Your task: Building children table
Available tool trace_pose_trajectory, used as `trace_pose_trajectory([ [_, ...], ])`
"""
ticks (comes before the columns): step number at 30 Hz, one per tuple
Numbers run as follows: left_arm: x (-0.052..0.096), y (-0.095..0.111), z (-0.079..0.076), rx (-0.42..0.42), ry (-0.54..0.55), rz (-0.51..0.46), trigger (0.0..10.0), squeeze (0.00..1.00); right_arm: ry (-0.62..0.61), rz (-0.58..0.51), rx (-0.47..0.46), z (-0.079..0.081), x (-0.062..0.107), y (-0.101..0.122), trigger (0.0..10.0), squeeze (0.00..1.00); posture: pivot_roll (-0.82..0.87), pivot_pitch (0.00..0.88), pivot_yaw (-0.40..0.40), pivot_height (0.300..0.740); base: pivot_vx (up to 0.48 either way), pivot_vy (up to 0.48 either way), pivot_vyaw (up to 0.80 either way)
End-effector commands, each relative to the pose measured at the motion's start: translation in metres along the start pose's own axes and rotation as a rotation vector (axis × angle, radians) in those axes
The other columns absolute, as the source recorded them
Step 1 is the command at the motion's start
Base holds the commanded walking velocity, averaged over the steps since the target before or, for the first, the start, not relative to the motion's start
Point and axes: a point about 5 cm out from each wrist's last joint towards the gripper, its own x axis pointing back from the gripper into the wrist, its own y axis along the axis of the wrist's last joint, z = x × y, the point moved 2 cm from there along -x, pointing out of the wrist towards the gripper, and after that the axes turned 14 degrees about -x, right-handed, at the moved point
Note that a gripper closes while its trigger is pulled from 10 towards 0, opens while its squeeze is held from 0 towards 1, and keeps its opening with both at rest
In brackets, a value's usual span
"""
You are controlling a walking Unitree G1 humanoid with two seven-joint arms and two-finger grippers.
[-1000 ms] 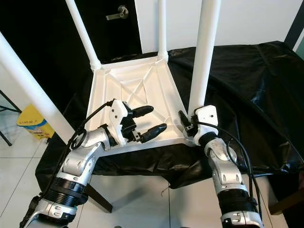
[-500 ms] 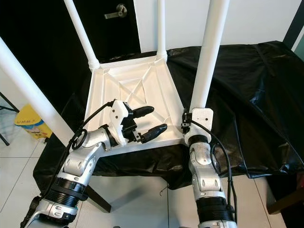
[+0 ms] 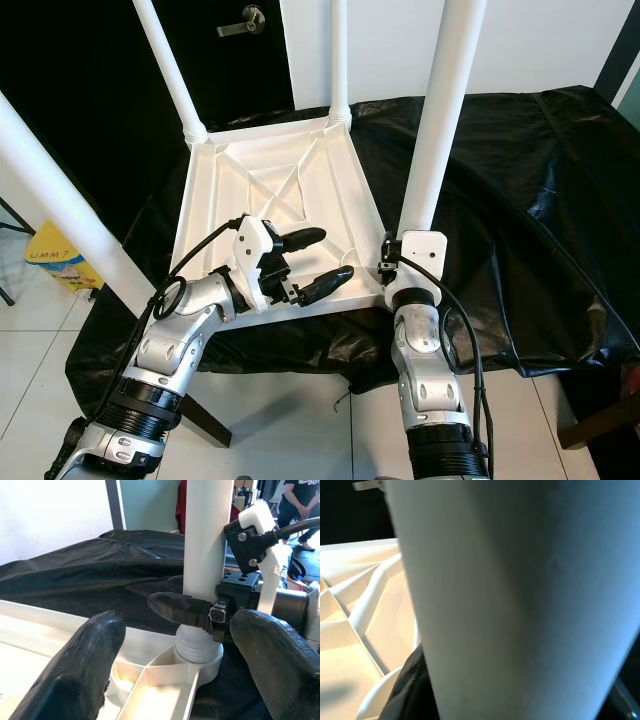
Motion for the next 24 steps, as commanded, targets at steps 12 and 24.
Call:
trace_pose_trajectory([
  [12,0.006,-0.005,0.008,-0.017,0.085,0.050,10.0,0.00,0.123,-0.011,-0.042,0.006,0.011,-0.005,10.0,1.00,-0.14,0.000,0.055,0.740,0.000,0.000,0.00],
  [24,0.010,-0.007,0.007,-0.005,0.100,0.058,10.0,0.00,0.493,0.083,-0.007,-0.034,0.013,0.007,10.0,0.00,-0.14,0.000,0.068,0.740,0.000,0.000,0.00],
])
